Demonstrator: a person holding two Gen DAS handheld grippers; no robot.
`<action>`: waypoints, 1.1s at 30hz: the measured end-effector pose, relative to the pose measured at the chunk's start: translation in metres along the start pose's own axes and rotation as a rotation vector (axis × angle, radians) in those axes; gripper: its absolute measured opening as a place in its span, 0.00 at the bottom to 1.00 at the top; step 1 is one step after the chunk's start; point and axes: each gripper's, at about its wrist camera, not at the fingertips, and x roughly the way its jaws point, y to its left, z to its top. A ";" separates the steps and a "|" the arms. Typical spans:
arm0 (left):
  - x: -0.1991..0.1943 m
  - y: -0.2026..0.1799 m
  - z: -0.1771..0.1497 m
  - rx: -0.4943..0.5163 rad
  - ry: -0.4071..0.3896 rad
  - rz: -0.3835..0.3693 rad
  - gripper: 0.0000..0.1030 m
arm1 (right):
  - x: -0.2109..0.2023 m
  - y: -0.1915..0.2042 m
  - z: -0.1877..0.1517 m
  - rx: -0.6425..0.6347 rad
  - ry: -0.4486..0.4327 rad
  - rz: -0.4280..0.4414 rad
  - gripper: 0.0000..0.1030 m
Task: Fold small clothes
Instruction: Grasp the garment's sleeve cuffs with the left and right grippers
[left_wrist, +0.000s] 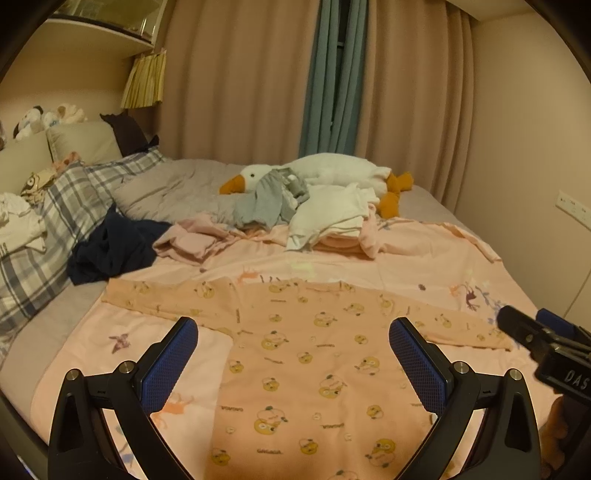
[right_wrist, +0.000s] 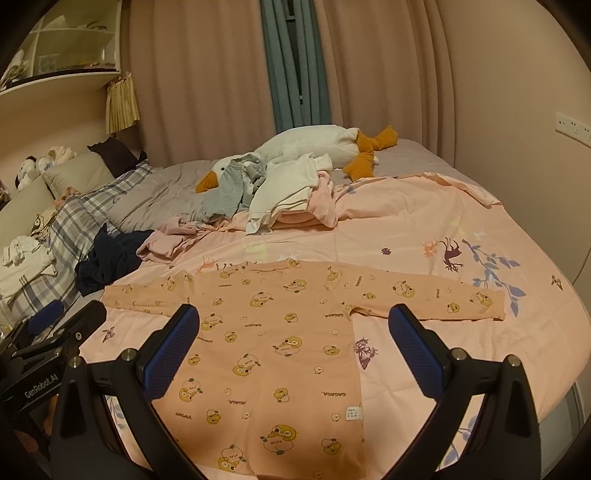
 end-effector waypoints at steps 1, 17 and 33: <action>0.004 0.002 0.001 -0.002 0.005 -0.010 1.00 | 0.005 -0.006 0.004 0.004 -0.001 0.008 1.00; 0.180 0.111 -0.032 -0.323 0.242 -0.012 0.82 | 0.159 -0.189 0.061 0.242 0.150 -0.099 0.85; 0.244 0.118 -0.090 -0.376 0.536 -0.072 0.39 | 0.158 -0.386 -0.055 0.915 0.294 -0.191 0.71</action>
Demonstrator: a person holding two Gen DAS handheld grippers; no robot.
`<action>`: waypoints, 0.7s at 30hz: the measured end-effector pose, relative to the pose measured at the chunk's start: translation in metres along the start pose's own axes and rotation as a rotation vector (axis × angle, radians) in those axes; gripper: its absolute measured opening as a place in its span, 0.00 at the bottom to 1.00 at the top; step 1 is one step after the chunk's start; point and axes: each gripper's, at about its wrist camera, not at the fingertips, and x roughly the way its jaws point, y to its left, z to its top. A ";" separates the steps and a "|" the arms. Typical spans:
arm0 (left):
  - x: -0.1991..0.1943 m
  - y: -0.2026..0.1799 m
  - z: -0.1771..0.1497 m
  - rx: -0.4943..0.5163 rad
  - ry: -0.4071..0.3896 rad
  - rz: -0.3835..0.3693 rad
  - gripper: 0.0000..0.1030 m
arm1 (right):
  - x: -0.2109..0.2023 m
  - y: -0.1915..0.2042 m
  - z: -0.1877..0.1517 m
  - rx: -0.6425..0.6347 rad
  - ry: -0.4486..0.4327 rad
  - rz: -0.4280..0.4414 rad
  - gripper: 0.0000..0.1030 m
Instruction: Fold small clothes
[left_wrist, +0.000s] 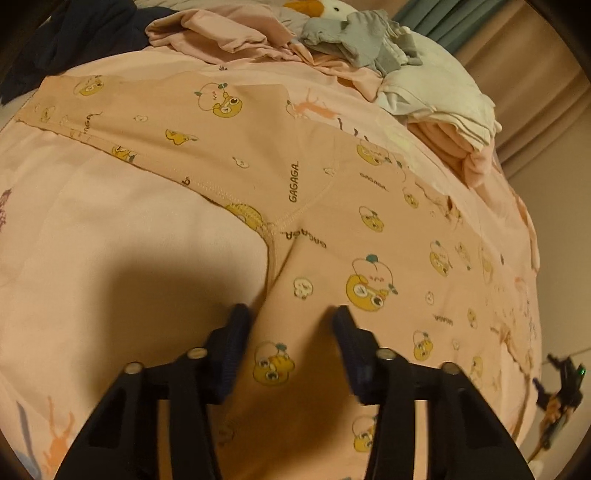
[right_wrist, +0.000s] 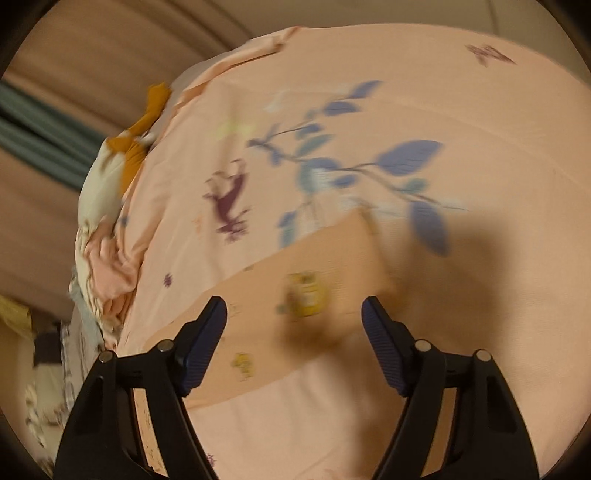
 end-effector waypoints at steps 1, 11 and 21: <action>0.001 -0.001 0.000 0.005 -0.003 0.005 0.37 | 0.003 -0.006 0.003 0.022 0.004 0.010 0.70; 0.013 -0.003 0.012 0.010 -0.036 0.063 0.24 | 0.016 -0.036 0.011 0.110 -0.007 0.025 0.42; 0.016 -0.009 0.009 0.057 -0.053 0.124 0.23 | 0.015 0.001 0.012 -0.003 -0.052 0.003 0.11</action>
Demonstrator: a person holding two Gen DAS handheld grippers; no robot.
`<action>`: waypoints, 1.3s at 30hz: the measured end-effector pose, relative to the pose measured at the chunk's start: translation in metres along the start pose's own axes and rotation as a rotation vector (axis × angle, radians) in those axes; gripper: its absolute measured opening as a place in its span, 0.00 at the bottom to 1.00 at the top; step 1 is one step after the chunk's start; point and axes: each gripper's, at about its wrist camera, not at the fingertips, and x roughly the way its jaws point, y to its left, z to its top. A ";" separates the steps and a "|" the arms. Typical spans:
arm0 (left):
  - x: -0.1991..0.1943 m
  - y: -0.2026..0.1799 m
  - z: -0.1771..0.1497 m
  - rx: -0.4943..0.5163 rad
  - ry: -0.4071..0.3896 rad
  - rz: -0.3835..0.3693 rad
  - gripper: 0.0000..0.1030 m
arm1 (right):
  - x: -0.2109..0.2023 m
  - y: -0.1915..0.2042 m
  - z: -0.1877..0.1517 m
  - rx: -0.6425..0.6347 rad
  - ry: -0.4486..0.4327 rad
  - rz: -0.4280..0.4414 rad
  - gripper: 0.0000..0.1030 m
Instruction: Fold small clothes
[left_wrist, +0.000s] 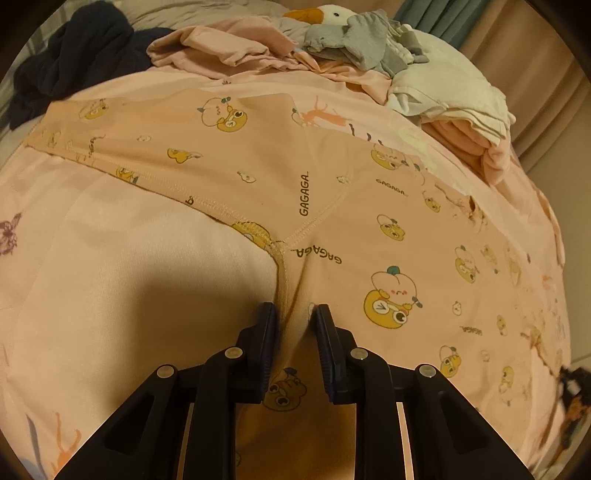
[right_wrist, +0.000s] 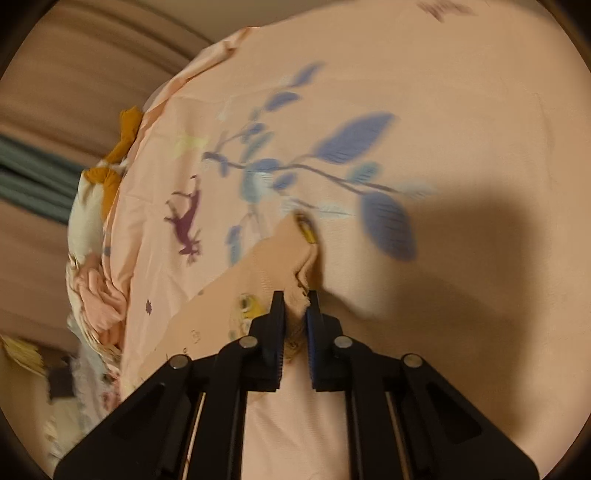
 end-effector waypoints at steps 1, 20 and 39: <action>0.001 -0.003 0.000 0.017 -0.004 0.014 0.23 | -0.002 0.019 -0.003 -0.049 -0.002 0.039 0.11; 0.005 -0.004 0.002 0.058 0.002 0.028 0.23 | 0.096 0.388 -0.301 -0.884 0.291 0.232 0.09; 0.005 0.018 0.008 -0.105 0.045 -0.096 0.24 | 0.116 0.449 -0.416 -0.992 0.484 0.339 0.14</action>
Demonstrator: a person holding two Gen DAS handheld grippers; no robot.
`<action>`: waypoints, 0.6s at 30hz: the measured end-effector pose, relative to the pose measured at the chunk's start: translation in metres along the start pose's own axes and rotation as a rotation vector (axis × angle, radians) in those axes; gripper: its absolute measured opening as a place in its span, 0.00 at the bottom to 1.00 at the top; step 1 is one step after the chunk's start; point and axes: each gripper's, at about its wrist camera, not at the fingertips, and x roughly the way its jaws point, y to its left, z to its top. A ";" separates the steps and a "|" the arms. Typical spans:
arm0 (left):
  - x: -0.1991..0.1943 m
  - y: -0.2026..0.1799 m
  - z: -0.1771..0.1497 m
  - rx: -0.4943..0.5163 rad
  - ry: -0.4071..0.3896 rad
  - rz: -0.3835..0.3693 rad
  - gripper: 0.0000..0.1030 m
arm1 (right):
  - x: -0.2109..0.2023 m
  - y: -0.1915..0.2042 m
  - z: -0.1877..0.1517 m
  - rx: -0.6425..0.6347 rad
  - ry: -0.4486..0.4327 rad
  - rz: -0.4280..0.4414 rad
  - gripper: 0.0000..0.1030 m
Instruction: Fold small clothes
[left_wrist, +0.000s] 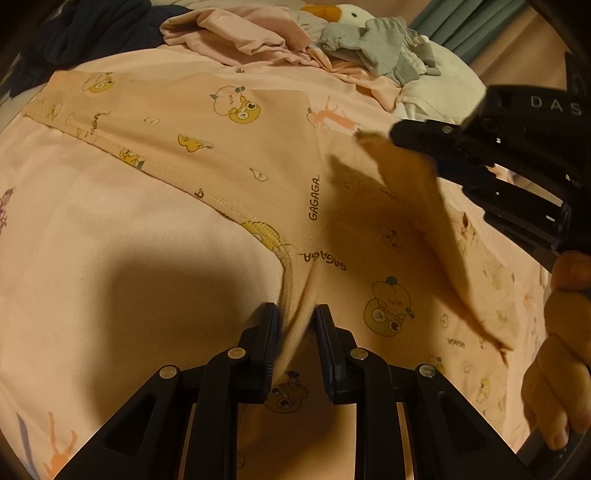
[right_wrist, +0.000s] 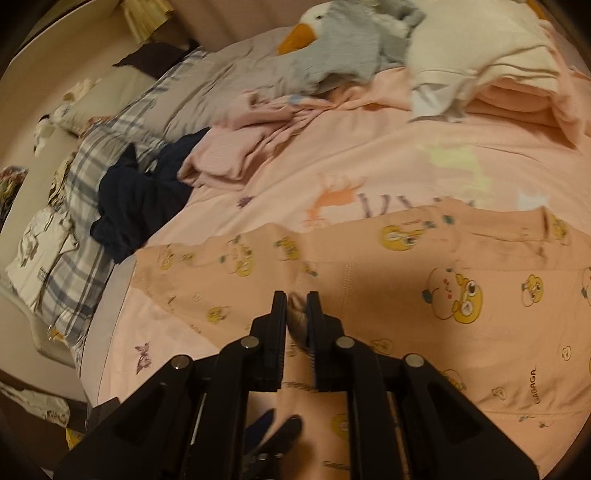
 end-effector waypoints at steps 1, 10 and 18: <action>0.001 0.000 0.001 -0.002 0.003 -0.002 0.24 | 0.000 0.003 -0.001 -0.003 0.007 0.027 0.14; -0.004 0.004 0.006 -0.034 0.014 -0.039 0.24 | -0.081 -0.028 -0.020 -0.098 -0.109 -0.116 0.31; -0.059 -0.023 0.003 0.084 -0.168 -0.023 0.24 | -0.161 -0.151 -0.065 0.009 -0.193 -0.245 0.44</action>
